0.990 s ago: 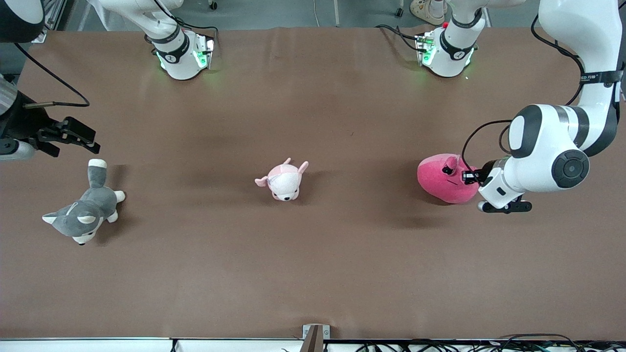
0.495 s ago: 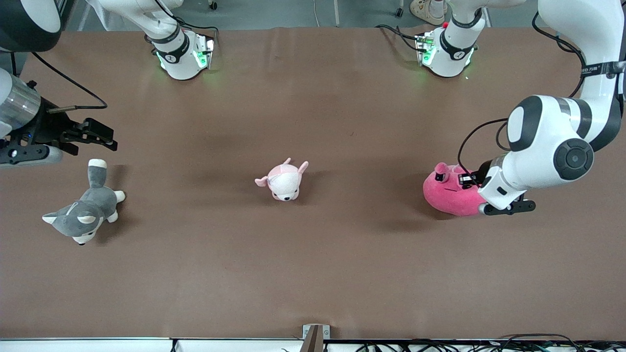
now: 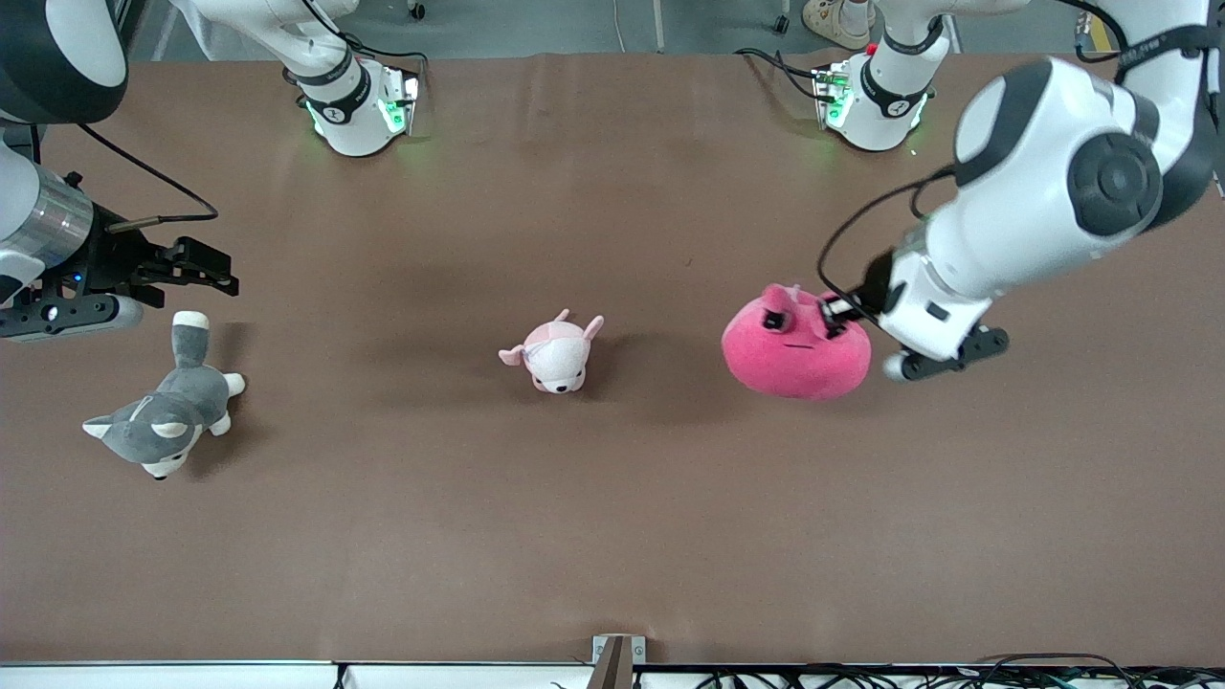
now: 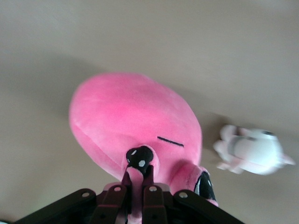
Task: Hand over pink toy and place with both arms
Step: 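Lift the pink plush with the left gripper while the right gripper approaches, then grasp the held pink plush with the right gripper beside the left gripper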
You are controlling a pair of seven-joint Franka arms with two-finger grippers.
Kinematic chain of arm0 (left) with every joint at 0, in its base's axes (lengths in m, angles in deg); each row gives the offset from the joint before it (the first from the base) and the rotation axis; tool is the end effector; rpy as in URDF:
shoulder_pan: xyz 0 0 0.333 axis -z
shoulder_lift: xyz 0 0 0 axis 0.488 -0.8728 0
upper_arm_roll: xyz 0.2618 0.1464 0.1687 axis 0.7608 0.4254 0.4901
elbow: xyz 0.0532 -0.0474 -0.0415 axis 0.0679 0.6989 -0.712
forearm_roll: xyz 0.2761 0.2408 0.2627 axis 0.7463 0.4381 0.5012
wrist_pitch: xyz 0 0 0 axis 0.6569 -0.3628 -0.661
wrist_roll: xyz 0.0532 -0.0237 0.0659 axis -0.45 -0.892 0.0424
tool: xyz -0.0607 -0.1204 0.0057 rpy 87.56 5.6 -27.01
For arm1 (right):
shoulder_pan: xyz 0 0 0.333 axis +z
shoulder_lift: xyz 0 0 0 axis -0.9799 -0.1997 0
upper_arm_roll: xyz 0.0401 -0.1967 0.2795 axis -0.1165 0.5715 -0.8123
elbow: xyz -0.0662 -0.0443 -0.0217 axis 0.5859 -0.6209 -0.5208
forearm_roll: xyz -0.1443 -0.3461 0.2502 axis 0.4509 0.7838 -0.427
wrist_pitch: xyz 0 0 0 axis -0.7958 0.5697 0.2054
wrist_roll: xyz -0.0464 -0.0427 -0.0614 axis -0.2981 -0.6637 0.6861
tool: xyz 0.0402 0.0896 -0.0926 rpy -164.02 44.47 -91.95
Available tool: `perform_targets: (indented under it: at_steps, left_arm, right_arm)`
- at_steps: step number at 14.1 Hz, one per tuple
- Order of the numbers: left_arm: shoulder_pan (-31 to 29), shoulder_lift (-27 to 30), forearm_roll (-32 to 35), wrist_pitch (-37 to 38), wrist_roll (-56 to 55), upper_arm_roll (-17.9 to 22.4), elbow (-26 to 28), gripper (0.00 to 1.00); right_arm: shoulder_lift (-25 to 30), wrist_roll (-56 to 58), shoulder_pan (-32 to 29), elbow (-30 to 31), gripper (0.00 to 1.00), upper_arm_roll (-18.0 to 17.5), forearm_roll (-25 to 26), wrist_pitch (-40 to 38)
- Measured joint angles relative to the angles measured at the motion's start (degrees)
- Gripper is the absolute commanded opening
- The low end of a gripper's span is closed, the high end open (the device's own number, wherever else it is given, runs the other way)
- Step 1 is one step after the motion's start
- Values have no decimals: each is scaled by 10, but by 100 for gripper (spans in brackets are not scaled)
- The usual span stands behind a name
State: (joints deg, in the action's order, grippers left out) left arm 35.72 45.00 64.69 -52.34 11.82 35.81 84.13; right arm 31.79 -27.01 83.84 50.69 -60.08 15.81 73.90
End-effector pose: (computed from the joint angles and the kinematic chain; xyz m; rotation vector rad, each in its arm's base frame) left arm 0.6390 -0.2996 0.5347 2.8774 0.4787 -0.2195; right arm 0.6326 0.0394 0.5611 -3.0281 -0.1785 0.1049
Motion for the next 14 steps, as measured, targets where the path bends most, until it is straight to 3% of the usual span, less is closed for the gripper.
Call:
perform_targets:
  at_steps: [3, 6, 8, 10, 14]
  left_arm:
    - [28, -1, -4, -16, -102, -50, -28, 0]
    - [96, -7, -4, -112, -192, -54, -34, 0]
    - [136, -18, -4, -162, -248, -54, -40, 0]
    - [171, -34, -4, -200, -289, -52, -46, 0]
    - [216, -65, -4, -258, -327, -50, -49, 0]
  right_arm:
    - [-1, 0, -1, 0, 72, 2, -70, -2]
    - [-8, -15, -2, 0, 69, 5, -157, -4]
    - [-12, -85, 3, -1, 69, 3, -204, -4]
    - [-12, -162, 31, -8, 69, -1, -229, -4]
    - [-13, -262, 93, -24, 69, -5, -232, 1]
